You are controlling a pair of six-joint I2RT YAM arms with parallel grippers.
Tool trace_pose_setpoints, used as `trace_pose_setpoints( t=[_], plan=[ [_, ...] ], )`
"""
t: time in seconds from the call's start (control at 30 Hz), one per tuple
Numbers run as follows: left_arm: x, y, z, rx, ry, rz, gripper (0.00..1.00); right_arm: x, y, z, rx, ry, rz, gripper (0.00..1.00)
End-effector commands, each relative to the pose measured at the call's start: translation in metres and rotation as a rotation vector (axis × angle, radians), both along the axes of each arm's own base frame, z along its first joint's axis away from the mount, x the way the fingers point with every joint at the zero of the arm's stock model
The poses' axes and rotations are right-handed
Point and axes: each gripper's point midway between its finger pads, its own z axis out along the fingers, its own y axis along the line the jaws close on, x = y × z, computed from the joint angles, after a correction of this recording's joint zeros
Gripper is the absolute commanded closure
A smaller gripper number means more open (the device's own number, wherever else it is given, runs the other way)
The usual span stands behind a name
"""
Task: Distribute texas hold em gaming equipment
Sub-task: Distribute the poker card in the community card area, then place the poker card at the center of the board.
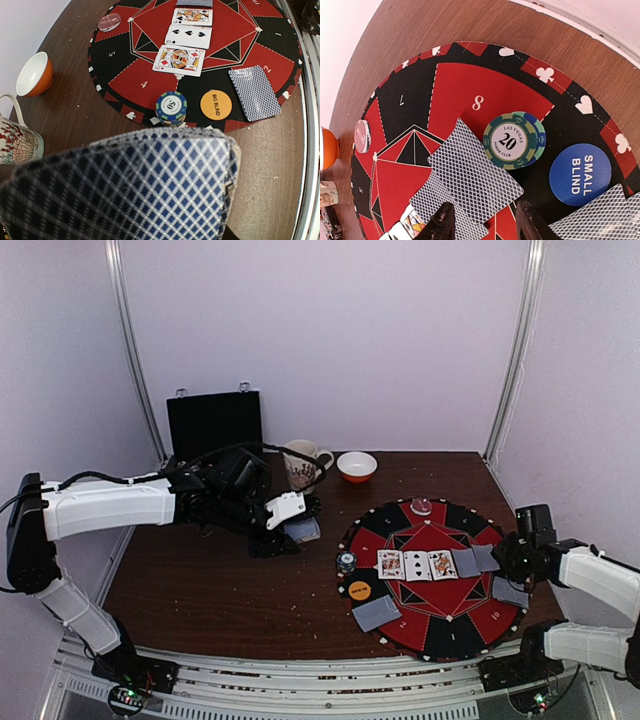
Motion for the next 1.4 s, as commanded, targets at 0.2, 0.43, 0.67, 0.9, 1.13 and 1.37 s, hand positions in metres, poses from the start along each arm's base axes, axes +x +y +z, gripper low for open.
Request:
trace_pose_setpoints(
  t=[0.2,0.43,0.67,0.9,1.13,1.37],
  plan=[
    [0.002,-0.006,0.013,-0.035,-0.030,-0.014,0.56,0.034,-0.007,0.070,-0.182,-0.094,0.128,0.56],
    [0.005,-0.012,-0.013,-0.003,0.026,-0.013,0.57,0.068,0.010,0.122,-0.309,-0.104,0.377,0.55],
    [0.033,-0.007,-0.058,0.074,0.117,0.093,0.57,0.078,0.024,0.150,-0.332,-0.160,0.477,0.55],
    [0.041,-0.001,-0.119,0.214,0.242,0.173,0.57,0.075,0.034,0.152,-0.341,-0.163,0.546,0.55],
    [0.039,0.002,-0.141,0.269,0.286,0.190,0.47,0.077,0.040,0.161,-0.359,-0.174,0.592,0.54],
    [0.037,0.006,-0.146,0.296,0.287,0.176,0.29,0.080,0.043,0.165,-0.367,-0.177,0.616,0.52]
  ],
)
